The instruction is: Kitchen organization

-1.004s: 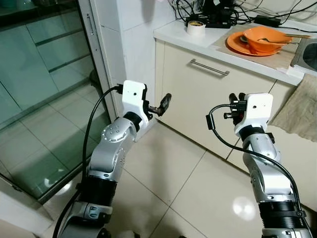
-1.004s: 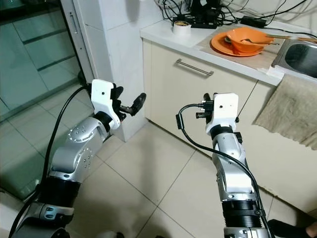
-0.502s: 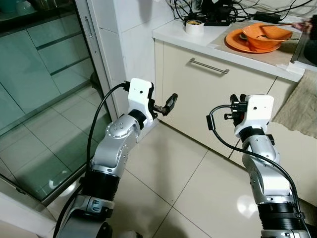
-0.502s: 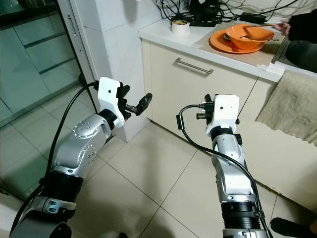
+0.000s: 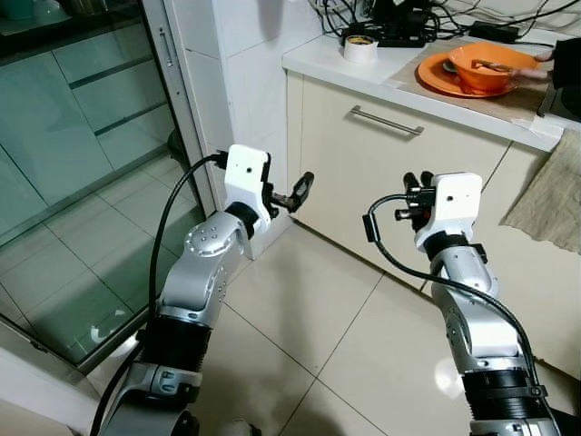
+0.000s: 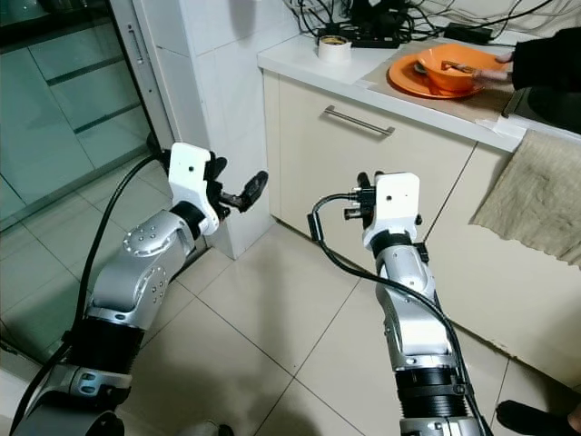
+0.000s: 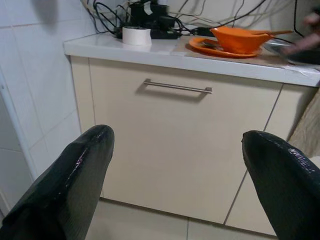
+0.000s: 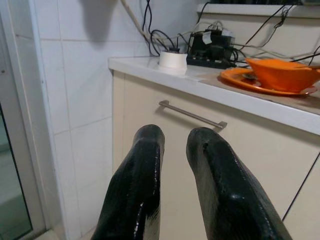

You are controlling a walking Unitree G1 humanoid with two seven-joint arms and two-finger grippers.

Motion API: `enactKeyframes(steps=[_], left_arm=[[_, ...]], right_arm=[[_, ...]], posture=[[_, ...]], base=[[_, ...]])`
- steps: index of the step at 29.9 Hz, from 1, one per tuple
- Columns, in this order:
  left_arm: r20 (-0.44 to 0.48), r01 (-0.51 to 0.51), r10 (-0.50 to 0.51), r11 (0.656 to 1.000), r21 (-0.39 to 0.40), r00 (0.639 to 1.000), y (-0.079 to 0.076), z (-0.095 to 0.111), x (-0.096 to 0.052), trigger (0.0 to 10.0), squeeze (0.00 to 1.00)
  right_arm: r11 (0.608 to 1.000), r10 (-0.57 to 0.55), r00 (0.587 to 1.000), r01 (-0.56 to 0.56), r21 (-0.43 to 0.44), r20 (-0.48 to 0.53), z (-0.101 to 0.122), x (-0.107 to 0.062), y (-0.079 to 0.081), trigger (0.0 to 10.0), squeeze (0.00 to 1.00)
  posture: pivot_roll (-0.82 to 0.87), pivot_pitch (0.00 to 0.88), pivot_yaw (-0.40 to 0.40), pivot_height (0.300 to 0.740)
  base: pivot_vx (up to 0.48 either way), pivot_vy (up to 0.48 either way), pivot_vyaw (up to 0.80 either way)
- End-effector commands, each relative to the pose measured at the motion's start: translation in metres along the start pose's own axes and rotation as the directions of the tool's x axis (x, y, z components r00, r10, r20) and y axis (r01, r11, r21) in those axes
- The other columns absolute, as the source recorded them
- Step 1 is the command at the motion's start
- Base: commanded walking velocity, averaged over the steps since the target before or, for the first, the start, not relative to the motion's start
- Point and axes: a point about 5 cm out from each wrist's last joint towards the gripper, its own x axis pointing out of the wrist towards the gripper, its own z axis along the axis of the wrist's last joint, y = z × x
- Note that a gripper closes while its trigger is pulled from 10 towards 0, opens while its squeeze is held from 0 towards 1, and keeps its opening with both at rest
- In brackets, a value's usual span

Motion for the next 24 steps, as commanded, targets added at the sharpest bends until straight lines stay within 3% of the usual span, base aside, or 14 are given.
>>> enactKeyframes(steps=[1,10,12,13,14,15,16,20,21,22,23,24], left_arm=[[0.016,-0.021,0.021,1.000,0.012,1.000,0.004,0.006,-0.003,10.0,0.00],[0.043,-0.048,0.048,0.999,0.008,0.998,0.006,0.012,-0.009,10.0,0.00],[0.047,-0.038,0.037,0.999,0.022,0.998,0.004,0.014,-0.008,10.0,0.10],[0.042,-0.030,0.030,0.999,0.012,0.999,0.003,0.012,-0.007,10.0,0.38],[0.042,-0.030,0.030,0.999,0.012,0.999,0.003,0.012,-0.007,10.0,0.38],[0.027,-0.030,0.030,1.000,0.007,0.999,0.004,0.008,-0.008,10.0,0.49],[0.019,-0.026,0.026,1.000,-0.001,0.999,0.004,0.006,-0.008,10.0,0.44],[0.005,-0.017,0.017,1.000,0.012,1.000,0.001,0.004,-0.005,10.0,0.44],[0.003,-0.016,0.016,1.000,0.009,1.000,0.000,0.004,-0.004,10.0,0.29],[0.003,-0.016,0.016,1.000,0.009,1.000,0.000,0.004,-0.004,10.0,0.29],[0.005,-0.012,0.012,1.000,0.006,1.000,-0.001,0.006,-0.004,10.0,0.00],[0.007,-0.010,0.010,1.000,0.004,1.000,-0.001,0.006,-0.004,10.0,0.00]], right_arm=[[1.000,0.019,1.000,-0.018,-0.003,0.014,0.003,0.005,0.004,10.0,0.00],[1.000,0.028,1.000,-0.028,0.010,0.005,0.002,0.011,0.004,10.0,0.00],[1.000,0.010,1.000,-0.010,-0.003,0.004,0.003,0.012,0.000,10.0,0.00],[1.000,-0.005,1.000,0.005,-0.004,0.001,0.001,0.013,-0.004,10.0,0.00],[1.000,-0.005,1.000,0.005,-0.004,0.001,0.001,0.013,-0.004,10.0,0.00],[1.000,-0.021,1.000,0.021,0.021,-0.007,-0.001,0.011,-0.006,10.0,1.00],[0.999,-0.033,0.999,0.033,0.038,-0.005,-0.001,0.008,-0.008,10.0,1.00],[0.999,-0.023,1.000,0.024,0.036,-0.013,-0.003,0.002,-0.010,10.0,1.00],[0.999,-0.016,1.000,0.016,0.038,-0.022,-0.006,0.000,-0.010,10.0,1.00],[0.999,-0.016,1.000,0.016,0.038,-0.022,-0.006,0.000,-0.010,10.0,1.00],[0.999,-0.014,1.000,0.015,0.033,-0.021,-0.006,0.000,-0.009,10.0,1.00],[0.999,-0.008,1.000,0.009,0.035,-0.018,-0.006,-0.001,-0.008,10.0,1.00]], posture=[[0.04,0.000,0.004,0.740],[0.08,0.000,-0.019,0.740],[0.07,0.000,0.000,0.740],[0.06,0.000,0.014,0.740],[0.06,0.000,0.014,0.740],[0.05,0.000,0.014,0.740],[0.03,0.000,0.018,0.740],[0.03,0.000,0.016,0.740],[0.03,0.000,0.018,0.740],[0.03,0.000,0.018,0.740],[0.03,0.000,0.022,0.740],[0.03,0.000,0.024,0.740]], base=[[0.000,0.000,0.00],[0.000,0.000,0.00],[0.000,0.000,0.00],[0.000,0.000,0.00],[0.000,0.000,0.00],[0.000,0.000,0.00],[0.000,0.000,0.00],[0.000,0.000,0.00],[0.000,0.000,0.00],[0.000,0.000,0.00],[0.000,0.000,0.00],[0.000,0.000,0.00]])
